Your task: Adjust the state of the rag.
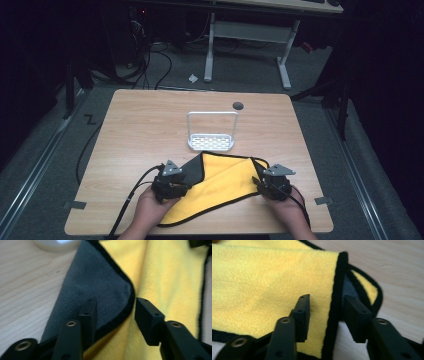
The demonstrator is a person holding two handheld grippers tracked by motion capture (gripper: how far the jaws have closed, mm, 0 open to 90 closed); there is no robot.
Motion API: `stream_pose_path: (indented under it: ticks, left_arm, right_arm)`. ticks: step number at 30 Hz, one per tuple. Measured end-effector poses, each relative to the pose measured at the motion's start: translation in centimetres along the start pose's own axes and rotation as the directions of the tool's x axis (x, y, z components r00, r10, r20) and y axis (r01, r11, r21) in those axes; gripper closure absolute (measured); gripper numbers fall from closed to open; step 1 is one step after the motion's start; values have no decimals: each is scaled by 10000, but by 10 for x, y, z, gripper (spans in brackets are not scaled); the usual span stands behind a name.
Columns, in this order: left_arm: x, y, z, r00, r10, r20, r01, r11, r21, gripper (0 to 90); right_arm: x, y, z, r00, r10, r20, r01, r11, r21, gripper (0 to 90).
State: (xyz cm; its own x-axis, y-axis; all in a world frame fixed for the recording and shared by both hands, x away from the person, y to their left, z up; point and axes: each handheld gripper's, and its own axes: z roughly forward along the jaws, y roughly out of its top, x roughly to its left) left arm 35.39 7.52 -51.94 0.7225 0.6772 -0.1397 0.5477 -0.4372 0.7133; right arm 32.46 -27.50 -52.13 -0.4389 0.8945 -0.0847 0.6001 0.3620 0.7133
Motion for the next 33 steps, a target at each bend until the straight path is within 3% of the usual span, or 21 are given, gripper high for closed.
stream_pose_path:
  ticks: [1, 3, 5, 9, 10, 12, 15, 18, 20, 23, 24, 25, 26, 28, 29, 30, 32, 33]
  left_arm:
    - [1, 0, 6, 10000, 53, -5, -53, 9997, 242, 508]
    - [4, 0, 7, 10000, 19, 12, -19, 9998, 186, 511]
    - [5, -3, 6, 9999, 67, -152, -65, 9999, 121, 617]
    - [9, -3, 4, 10000, -79, -35, 80, 9998, 183, 726]
    - [10, -3, 4, 10000, -83, 17, 83, 9997, 221, 802]
    - [12, -2, 3, 10000, -4, -69, 6, 9995, 319, 855]
    - [21, 4, -2, 9994, -184, -306, 186, 9998, 81, 873]
    - [37, 9, -8, 9963, -763, -391, 750, 9966, -336, 880]
    - [53, 12, -13, 9911, -1231, -513, 1197, 9907, -645, 880]
    - [76, 13, -16, 9713, -2270, -709, 2205, 9713, -892, 867]
    - [81, 12, -16, 9652, -2506, -741, 2432, 9652, -958, 821]
    - [83, 12, -16, 9629, -2565, -833, 2480, 9635, -1005, 821]
    - [83, 12, -17, 9614, -2618, -844, 2527, 9618, -1053, 725]
    - [80, 11, -22, 9594, -2657, -945, 2517, 9579, -1382, 693]
    - [76, 11, -25, 9596, -2638, -984, 2470, 9565, -1552, 653]
    - [71, 10, -28, 9641, -2494, -916, 2322, 9585, -1654, 647]
    - [56, 6, -31, 9778, -1952, -764, 1826, 9721, -1470, 644]
    - [47, 3, -31, 9814, -1834, -567, 1748, 9759, -1309, 643]
  right_arm:
    - [1, -1, 2, 10000, 72, -21, -71, 9999, 73, 532]
    - [2, -2, 6, 10000, 56, -53, -55, 9998, 187, 571]
    - [4, -3, 3, 9998, -168, -117, 170, 9997, 201, 788]
    - [8, -8, -6, 9987, -502, -9, 502, 9984, 258, 815]
    - [8, -15, -15, 9986, -514, 95, 512, 9984, 222, 815]
    - [7, -20, -20, 9989, -456, 133, 453, 9987, 219, 814]
    - [5, -33, -34, 9996, -208, 197, 204, 9996, 213, 812]
    - [5, -49, -48, 9994, -93, 332, 80, 9992, 387, 812]
    - [5, -53, -51, 9995, -31, 318, 17, 9991, 429, 812]
    - [6, -64, -61, 9995, 144, 295, -157, 9988, 472, 800]
    - [7, -70, -67, 9993, 250, 289, -263, 9987, 436, 756]
    - [7, -70, -67, 9993, 250, 289, -263, 9987, 436, 756]
    - [7, -73, -73, 9983, 352, 461, -368, 9987, 352, 696]
    - [6, -73, -76, 9979, 400, 501, -413, 9988, 262, 678]
    - [4, -74, -82, 9963, 589, 633, -597, 9982, 106, 650]
    - [3, -74, -84, 9953, 676, 687, -680, 9977, 33, 642]
    - [1, -74, -86, 9945, 785, 700, -786, 9969, -22, 637]
    - [0, -74, -87, 9939, 846, 714, -843, 9964, -74, 636]
